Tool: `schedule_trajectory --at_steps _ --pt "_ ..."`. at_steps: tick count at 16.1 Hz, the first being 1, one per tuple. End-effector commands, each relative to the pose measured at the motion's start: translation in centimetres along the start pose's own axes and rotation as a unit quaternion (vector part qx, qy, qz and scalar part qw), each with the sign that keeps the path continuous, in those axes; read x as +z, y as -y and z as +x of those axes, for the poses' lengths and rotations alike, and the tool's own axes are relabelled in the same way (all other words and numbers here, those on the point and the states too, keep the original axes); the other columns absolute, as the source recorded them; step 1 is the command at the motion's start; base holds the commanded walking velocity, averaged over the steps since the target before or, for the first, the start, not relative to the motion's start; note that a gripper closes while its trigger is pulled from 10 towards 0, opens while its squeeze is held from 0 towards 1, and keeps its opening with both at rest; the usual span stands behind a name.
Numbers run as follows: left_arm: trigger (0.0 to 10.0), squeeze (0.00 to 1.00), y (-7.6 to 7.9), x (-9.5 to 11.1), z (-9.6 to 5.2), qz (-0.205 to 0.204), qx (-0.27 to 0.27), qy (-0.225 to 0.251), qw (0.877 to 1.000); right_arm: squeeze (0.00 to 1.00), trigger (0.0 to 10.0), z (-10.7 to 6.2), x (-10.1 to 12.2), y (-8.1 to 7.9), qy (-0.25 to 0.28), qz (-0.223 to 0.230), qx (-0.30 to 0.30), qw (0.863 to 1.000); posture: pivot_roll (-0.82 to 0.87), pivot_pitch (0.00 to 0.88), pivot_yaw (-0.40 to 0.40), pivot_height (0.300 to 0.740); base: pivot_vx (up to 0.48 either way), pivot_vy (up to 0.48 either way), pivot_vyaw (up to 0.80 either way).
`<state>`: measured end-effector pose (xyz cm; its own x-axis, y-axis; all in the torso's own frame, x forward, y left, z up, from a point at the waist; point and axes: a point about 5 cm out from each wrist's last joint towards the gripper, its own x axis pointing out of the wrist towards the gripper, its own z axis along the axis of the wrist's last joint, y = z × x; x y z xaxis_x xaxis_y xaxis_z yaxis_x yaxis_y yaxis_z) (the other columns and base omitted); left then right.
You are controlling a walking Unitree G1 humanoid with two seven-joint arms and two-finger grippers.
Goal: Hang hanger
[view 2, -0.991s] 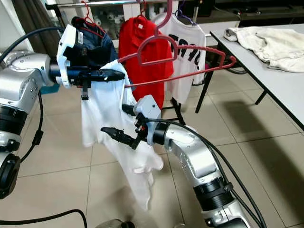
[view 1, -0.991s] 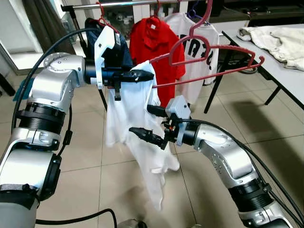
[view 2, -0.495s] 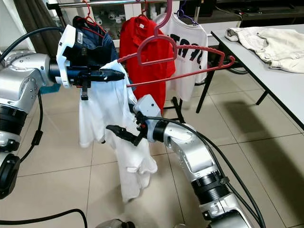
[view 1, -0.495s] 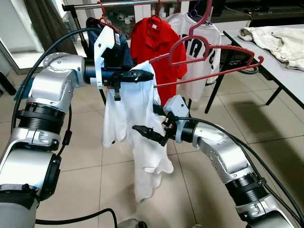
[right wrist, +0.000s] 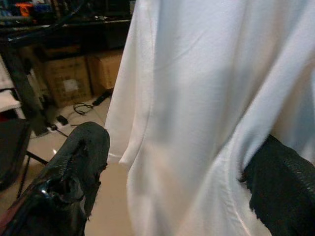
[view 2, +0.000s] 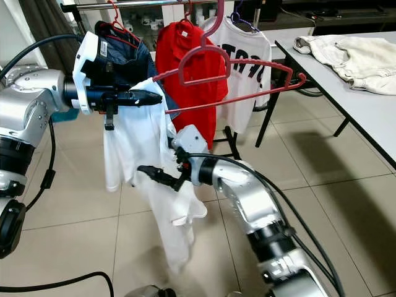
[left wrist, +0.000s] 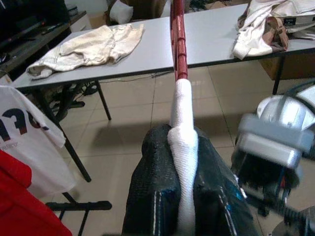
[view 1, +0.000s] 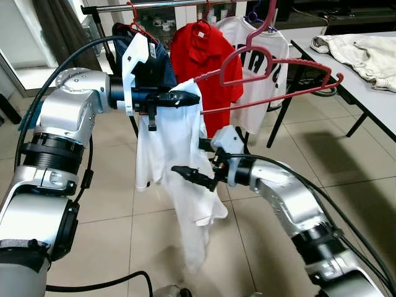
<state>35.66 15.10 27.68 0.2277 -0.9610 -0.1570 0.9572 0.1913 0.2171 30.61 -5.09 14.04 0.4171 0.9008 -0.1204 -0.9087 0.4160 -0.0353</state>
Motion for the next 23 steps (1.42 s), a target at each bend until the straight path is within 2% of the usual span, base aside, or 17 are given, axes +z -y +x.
schedule_trajectory --at_steps 1,6,8,10,11,12,13,15,16,17,18,20,23 --pt "0.0 0.00 -0.4 2.0 -0.1 0.026 0.002 0.016 1.000 0.00 10.0 1.0 0.1 -0.3 -0.007 -0.013 0.024 1.000 -0.08 0.000 0.127 0.740 0.000 0.000 0.00" --pt "0.0 0.00 -0.7 3.0 -0.4 0.032 0.002 0.017 0.999 0.00 10.0 2.6 -1.7 -0.7 -0.060 -0.024 0.081 0.995 -0.04 0.000 0.125 0.740 0.000 0.000 0.00" --pt "0.0 0.00 -1.0 3.8 -1.0 0.038 0.009 0.018 0.999 0.00 10.0 2.7 -3.5 -0.9 -0.105 -0.029 0.109 0.988 -0.03 0.000 0.122 0.740 0.000 0.000 0.00" --pt "0.0 0.00 -1.2 4.5 -1.6 0.044 0.019 0.023 0.999 0.00 10.0 1.5 -6.1 -0.8 -0.162 -0.028 0.128 0.978 -0.02 0.000 0.117 0.740 0.000 0.000 0.00" --pt "0.0 0.00 -1.3 4.7 -1.9 0.047 0.025 0.024 0.998 0.00 10.0 0.3 -7.8 -0.8 -0.194 -0.020 0.134 0.972 -0.03 0.000 0.114 0.740 0.000 0.000 0.00" --pt "0.0 0.00 -1.4 4.8 -2.0 0.049 0.027 0.024 0.998 0.00 10.0 -0.2 -8.3 -0.8 -0.203 -0.016 0.134 0.970 -0.03 0.000 0.114 0.740 0.000 0.000 0.00" --pt "0.0 0.00 -1.5 4.8 -2.3 0.050 0.033 0.023 0.998 0.00 10.0 -1.4 -9.4 -0.6 -0.217 -0.007 0.135 0.967 -0.03 0.000 0.114 0.740 0.000 0.000 0.00" --pt "0.0 0.00 -1.6 4.7 -2.5 0.052 0.039 0.018 0.998 0.00 10.0 -2.7 -10.0 -0.2 -0.223 0.001 0.128 0.966 -0.04 0.000 0.117 0.740 0.000 0.000 0.00" --pt "0.0 0.00 -1.7 4.5 -2.8 0.052 0.043 0.016 0.998 0.00 7.3 -3.7 -10.3 0.1 -0.225 0.008 0.124 0.966 -0.04 0.000 0.117 0.740 0.000 0.000 0.00" --pt "0.0 0.00 -1.8 4.2 -3.0 0.050 0.047 0.012 0.998 0.00 6.2 -4.7 -10.5 0.5 -0.227 0.012 0.120 0.966 -0.05 0.000 0.121 0.740 0.000 0.000 0.00" --pt "0.0 0.00 -1.8 3.7 -3.1 0.048 0.051 0.003 0.998 0.00 3.6 -5.9 -10.7 0.8 -0.228 0.016 0.115 0.967 -0.06 0.000 0.126 0.740 0.000 0.000 0.00" --pt "0.0 0.00 -1.8 2.7 -3.2 0.044 0.054 -0.011 0.998 0.00 3.0 -8.4 -10.9 1.3 -0.230 0.020 0.105 0.967 -0.07 0.000 0.124 0.740 0.000 0.000 0.00" --pt "0.0 0.00 -1.6 1.5 -3.6 0.043 0.055 -0.029 0.997 0.00 3.1 -10.6 -10.9 1.6 -0.231 0.026 0.085 0.969 -0.08 0.000 0.119 0.740 0.000 0.000 0.00"
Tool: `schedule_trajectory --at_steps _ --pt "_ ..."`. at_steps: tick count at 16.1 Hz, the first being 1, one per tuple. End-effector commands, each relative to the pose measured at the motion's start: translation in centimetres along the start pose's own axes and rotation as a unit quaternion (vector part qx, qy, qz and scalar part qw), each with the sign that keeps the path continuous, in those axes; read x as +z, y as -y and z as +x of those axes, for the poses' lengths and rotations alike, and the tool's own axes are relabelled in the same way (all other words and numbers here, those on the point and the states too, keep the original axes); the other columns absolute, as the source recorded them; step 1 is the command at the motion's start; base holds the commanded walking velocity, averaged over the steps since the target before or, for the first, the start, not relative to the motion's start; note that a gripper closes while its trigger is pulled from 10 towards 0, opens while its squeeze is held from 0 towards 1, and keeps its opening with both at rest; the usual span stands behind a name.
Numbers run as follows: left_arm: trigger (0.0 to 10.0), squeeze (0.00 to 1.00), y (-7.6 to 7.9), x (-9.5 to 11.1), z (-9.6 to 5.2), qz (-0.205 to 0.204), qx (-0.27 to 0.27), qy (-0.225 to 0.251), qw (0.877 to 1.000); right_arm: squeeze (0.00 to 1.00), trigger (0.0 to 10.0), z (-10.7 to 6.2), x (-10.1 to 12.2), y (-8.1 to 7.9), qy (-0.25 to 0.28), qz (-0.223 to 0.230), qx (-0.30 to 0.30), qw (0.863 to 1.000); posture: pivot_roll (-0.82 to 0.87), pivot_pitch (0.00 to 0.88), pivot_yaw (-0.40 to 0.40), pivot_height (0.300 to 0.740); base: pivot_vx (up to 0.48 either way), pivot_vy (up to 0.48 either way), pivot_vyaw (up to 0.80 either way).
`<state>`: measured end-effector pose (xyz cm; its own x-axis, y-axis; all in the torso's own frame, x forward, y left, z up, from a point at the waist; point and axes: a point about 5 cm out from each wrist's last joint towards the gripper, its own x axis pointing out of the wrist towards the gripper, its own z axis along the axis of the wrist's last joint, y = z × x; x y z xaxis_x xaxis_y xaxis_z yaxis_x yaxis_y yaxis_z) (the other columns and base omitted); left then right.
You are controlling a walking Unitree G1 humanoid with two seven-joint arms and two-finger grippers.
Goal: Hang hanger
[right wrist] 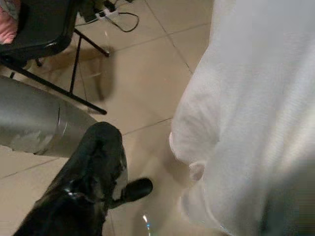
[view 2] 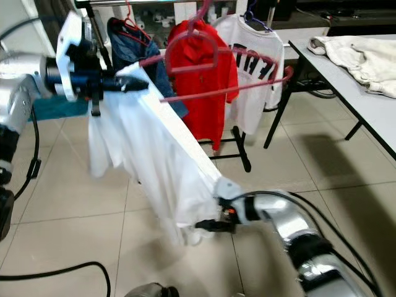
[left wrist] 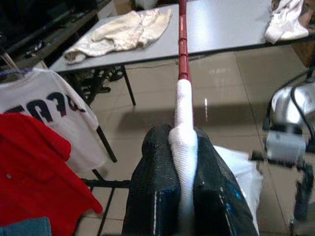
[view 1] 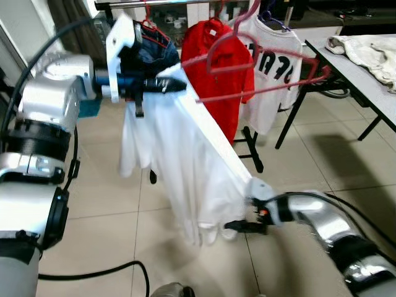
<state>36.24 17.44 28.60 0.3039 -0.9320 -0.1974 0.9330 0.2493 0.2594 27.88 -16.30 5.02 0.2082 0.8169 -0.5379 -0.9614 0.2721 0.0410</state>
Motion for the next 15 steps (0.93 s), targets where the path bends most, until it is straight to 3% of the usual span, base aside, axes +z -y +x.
schedule_trajectory --at_steps 1,5,7,9,15 --pt "0.0 0.00 -0.3 0.6 -1.6 0.026 0.020 -0.006 0.999 0.00 3.3 -0.8 -1.0 -0.3 -0.007 0.022 -0.004 1.000 -0.09 0.000 0.120 0.740 0.000 0.000 0.00" --pt "0.0 0.00 0.5 -1.3 -2.2 0.017 0.017 -0.019 1.000 0.00 2.0 -3.1 -1.5 0.2 0.011 0.040 -0.068 0.997 -0.11 0.000 0.122 0.740 0.000 0.000 0.00" --pt "0.0 0.00 1.1 -2.5 -2.7 0.010 0.018 -0.027 0.999 0.00 0.0 -4.9 -1.6 1.0 0.011 0.044 -0.107 0.993 -0.11 0.000 0.115 0.740 0.000 0.000 0.00" --pt "0.0 0.00 1.8 -3.8 -3.5 0.000 0.028 -0.039 0.999 0.00 0.0 -6.6 -2.0 1.6 -0.010 0.037 -0.135 0.990 -0.11 0.000 0.103 0.740 0.000 0.000 0.00" --pt "0.0 0.00 4.4 -5.9 -5.0 -0.029 0.031 -0.041 0.998 0.00 0.0 -9.4 -1.8 3.5 -0.036 0.015 -0.217 0.975 -0.11 0.000 0.084 0.740 0.000 0.000 0.00"
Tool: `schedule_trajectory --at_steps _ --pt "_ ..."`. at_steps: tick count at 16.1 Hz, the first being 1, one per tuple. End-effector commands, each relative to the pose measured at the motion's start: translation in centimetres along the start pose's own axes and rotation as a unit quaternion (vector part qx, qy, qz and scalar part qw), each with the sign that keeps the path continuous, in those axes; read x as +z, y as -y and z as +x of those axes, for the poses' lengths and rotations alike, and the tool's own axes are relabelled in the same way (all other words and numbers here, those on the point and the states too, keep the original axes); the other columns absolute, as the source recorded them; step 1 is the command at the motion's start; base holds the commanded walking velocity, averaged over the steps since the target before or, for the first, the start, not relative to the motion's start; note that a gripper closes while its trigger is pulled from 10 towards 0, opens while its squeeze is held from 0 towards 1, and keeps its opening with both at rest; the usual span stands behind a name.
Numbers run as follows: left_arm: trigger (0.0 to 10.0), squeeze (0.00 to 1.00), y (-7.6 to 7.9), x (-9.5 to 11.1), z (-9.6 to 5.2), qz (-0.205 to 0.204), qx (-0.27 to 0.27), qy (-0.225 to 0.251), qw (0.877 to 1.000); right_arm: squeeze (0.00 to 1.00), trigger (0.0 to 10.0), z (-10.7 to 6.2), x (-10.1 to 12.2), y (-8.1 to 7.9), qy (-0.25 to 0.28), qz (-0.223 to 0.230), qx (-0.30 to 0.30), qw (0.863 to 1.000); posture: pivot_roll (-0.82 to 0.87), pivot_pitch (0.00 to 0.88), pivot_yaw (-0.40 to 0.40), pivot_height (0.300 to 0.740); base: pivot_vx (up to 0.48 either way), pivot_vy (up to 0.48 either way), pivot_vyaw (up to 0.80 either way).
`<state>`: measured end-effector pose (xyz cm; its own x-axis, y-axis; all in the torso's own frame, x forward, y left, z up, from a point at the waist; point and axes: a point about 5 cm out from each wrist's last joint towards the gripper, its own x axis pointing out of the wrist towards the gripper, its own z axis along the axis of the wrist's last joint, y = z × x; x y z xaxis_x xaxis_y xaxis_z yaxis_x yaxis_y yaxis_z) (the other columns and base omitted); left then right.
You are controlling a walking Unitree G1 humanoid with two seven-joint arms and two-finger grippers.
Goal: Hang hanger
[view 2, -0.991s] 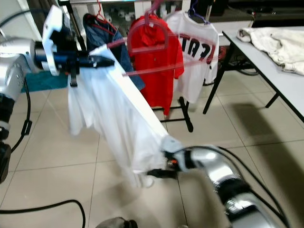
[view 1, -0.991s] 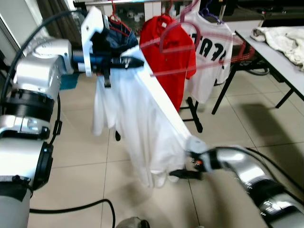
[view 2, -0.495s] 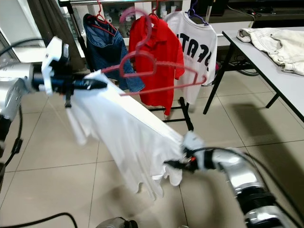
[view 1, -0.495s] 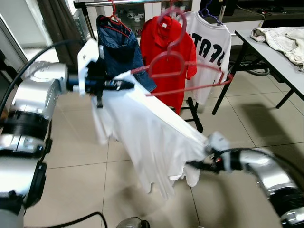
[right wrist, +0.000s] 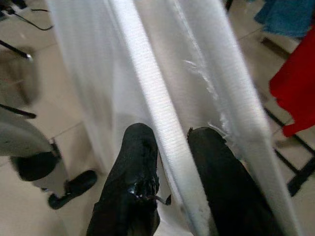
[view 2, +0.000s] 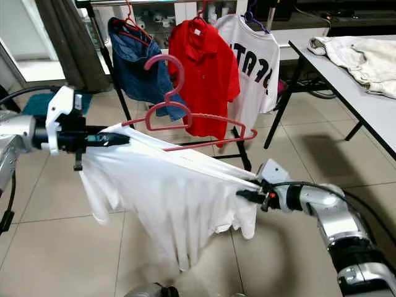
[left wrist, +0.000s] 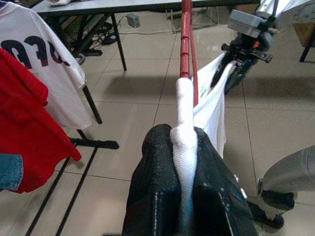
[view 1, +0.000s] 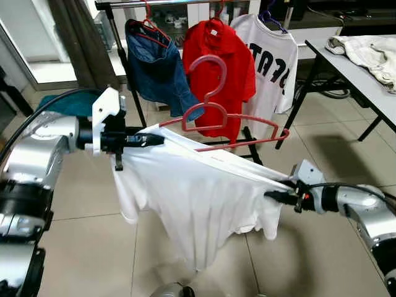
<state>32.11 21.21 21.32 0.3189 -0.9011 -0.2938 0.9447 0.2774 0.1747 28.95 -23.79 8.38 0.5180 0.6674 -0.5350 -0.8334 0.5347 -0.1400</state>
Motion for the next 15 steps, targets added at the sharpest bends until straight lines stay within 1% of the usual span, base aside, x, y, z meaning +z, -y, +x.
schedule_trajectory --at_steps 1,2,3,4,5,6,7,8,9,10,11,12,13,14,15 --pt "0.0 0.00 -0.3 1.0 -1.8 0.015 0.031 0.011 0.999 0.00 0.0 -1.4 -1.0 1.1 -0.029 0.007 -0.046 0.998 -0.11 0.000 0.084 0.740 0.000 0.000 0.00" --pt "0.0 0.00 0.5 0.7 -2.0 0.000 0.016 0.021 1.000 0.00 0.0 -1.9 -1.0 2.2 -0.038 -0.011 -0.099 0.994 -0.12 0.000 0.086 0.740 0.000 0.000 0.00" --pt "0.0 0.00 1.6 0.2 -2.0 -0.017 -0.011 0.015 1.000 0.00 0.0 -2.5 -0.1 3.6 -0.009 -0.013 -0.163 0.986 -0.12 0.000 0.084 0.740 0.000 0.000 0.00" --pt "0.0 0.00 2.2 -0.3 -1.9 -0.029 -0.025 0.000 0.999 0.00 0.0 -3.0 0.5 4.3 0.004 -0.017 -0.190 0.982 -0.12 0.000 0.083 0.740 0.000 0.000 0.00" --pt "0.0 0.00 2.7 -0.8 -1.9 -0.033 -0.032 -0.019 0.999 0.00 0.0 -3.3 0.8 4.7 0.009 -0.025 -0.202 0.979 -0.12 0.000 0.083 0.740 0.000 0.000 0.00" --pt "0.0 0.00 2.7 -1.5 -2.0 -0.025 -0.019 -0.050 0.998 0.00 0.0 -3.6 1.2 5.1 0.015 -0.030 -0.213 0.977 -0.12 0.000 0.079 0.740 0.000 0.000 0.00" --pt "0.0 0.00 2.6 -1.7 -2.0 -0.020 -0.009 -0.062 0.998 0.00 0.0 -3.7 1.4 5.3 0.018 -0.031 -0.216 0.976 -0.12 0.000 0.078 0.740 0.000 0.000 0.00" --pt "0.0 0.00 2.2 -2.3 -2.1 -0.010 0.019 -0.092 0.996 0.00 0.0 -4.0 1.7 5.6 0.026 -0.037 -0.223 0.974 -0.12 0.000 0.076 0.740 0.000 0.000 0.00" --pt "0.0 0.00 2.1 -2.9 -2.3 -0.001 0.032 -0.118 0.992 0.00 0.0 -4.2 2.1 5.9 0.031 -0.047 -0.226 0.973 -0.12 0.000 0.073 0.740 0.000 0.000 0.00" --pt "0.0 0.00 2.3 -3.0 -2.2 0.000 0.027 -0.125 0.992 0.00 0.0 -4.3 2.4 6.0 0.035 -0.052 -0.226 0.972 -0.12 0.000 0.069 0.740 0.000 0.000 0.00" --pt "0.0 0.00 3.0 -3.4 -1.3 -0.004 0.007 -0.134 0.991 0.00 0.0 -4.3 3.2 6.2 0.044 -0.070 -0.227 0.970 -0.12 0.000 0.065 0.740 0.000 0.000 0.00" --pt "0.0 0.00 3.1 -3.4 -1.0 -0.004 0.006 -0.136 0.991 0.00 0.0 -4.2 3.4 6.2 0.045 -0.074 -0.228 0.970 -0.12 0.000 0.065 0.740 0.000 0.000 0.00" --pt "0.0 0.00 3.1 -3.6 -0.1 0.001 0.011 -0.136 0.991 0.00 0.0 -3.9 4.0 6.2 0.053 -0.084 -0.222 0.970 -0.12 0.000 0.058 0.740 0.000 0.000 0.00" --pt "0.0 0.00 2.8 -3.7 0.9 0.010 0.026 -0.131 0.991 0.00 0.0 -3.4 4.6 5.9 0.058 -0.098 -0.204 0.972 -0.12 0.000 0.054 0.740 0.000 0.000 0.00" --pt "0.0 0.00 2.1 -3.5 2.0 0.016 0.053 -0.116 0.992 0.00 0.0 -2.9 5.0 5.5 0.057 -0.111 -0.186 0.975 -0.12 0.000 0.050 0.740 0.000 0.000 0.00"
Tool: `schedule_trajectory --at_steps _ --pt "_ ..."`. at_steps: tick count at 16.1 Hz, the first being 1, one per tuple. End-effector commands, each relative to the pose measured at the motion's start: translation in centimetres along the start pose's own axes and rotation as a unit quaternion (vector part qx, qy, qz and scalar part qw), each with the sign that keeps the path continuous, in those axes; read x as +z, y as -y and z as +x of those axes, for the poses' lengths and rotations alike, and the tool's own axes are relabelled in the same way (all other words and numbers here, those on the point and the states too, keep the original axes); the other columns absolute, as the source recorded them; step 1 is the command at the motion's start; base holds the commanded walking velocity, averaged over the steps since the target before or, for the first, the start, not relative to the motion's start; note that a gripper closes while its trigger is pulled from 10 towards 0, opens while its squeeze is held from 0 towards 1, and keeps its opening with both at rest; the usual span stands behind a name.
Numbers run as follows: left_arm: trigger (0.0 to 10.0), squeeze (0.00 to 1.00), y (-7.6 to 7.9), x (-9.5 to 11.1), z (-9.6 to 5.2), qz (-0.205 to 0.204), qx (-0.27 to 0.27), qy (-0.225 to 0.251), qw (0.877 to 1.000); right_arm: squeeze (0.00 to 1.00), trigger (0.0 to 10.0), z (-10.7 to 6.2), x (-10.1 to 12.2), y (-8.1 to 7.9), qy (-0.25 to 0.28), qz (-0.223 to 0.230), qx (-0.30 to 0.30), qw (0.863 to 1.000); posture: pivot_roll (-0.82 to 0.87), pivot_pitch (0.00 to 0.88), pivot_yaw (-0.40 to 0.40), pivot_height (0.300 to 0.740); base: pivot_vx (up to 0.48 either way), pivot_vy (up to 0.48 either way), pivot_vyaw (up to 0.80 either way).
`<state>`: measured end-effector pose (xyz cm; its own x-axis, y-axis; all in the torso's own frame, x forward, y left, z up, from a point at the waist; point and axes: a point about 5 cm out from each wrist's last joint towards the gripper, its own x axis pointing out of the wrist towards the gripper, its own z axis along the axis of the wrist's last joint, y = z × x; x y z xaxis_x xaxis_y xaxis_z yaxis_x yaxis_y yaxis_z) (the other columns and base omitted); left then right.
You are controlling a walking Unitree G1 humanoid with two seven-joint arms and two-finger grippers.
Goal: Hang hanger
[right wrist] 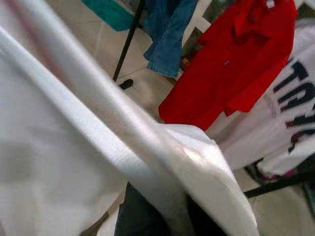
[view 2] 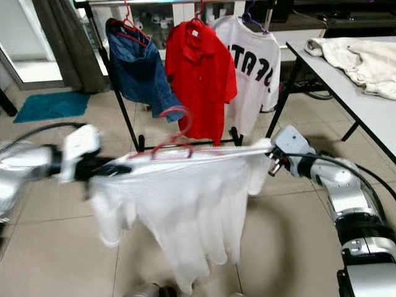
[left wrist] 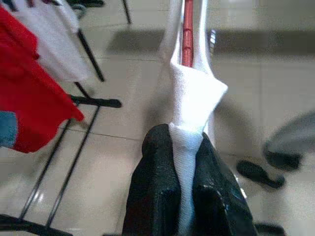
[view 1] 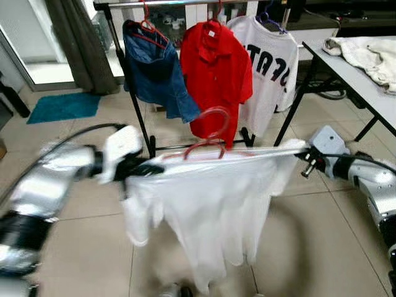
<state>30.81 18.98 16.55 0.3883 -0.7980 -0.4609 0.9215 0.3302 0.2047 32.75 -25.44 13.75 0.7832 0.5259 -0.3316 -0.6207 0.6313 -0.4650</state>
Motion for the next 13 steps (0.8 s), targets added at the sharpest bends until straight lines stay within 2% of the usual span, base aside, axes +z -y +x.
schedule_trajectory --at_steps 1,4,7,10,13 --pt "0.0 0.00 -0.6 0.6 0.3 0.012 0.020 -0.001 1.000 0.00 0.0 -0.1 0.9 0.6 0.001 -0.023 0.003 1.000 -0.12 0.000 0.045 0.740 0.000 0.000 0.00" --pt "0.0 0.00 0.3 0.8 2.9 0.008 0.004 0.000 1.000 0.00 0.0 1.0 2.2 -0.4 0.014 -0.041 0.029 0.999 -0.13 0.000 0.045 0.740 0.000 0.000 0.00" --pt "0.0 0.00 1.0 0.8 4.8 0.008 -0.015 -0.002 1.000 0.00 0.0 1.3 3.2 -0.8 0.020 -0.054 0.045 0.997 -0.13 0.000 0.047 0.740 0.000 0.000 0.00" --pt "0.0 0.00 0.1 0.6 5.4 0.008 0.011 -0.018 1.000 0.00 0.0 1.2 3.6 -1.0 0.014 -0.063 0.050 0.997 -0.14 0.000 0.048 0.740 0.000 0.000 0.00" --pt "0.0 0.00 0.6 1.0 6.1 0.015 -0.005 -0.010 1.000 0.00 0.0 1.3 3.8 -0.7 0.006 -0.064 0.035 0.997 -0.14 0.000 0.054 0.740 0.000 0.000 0.00"
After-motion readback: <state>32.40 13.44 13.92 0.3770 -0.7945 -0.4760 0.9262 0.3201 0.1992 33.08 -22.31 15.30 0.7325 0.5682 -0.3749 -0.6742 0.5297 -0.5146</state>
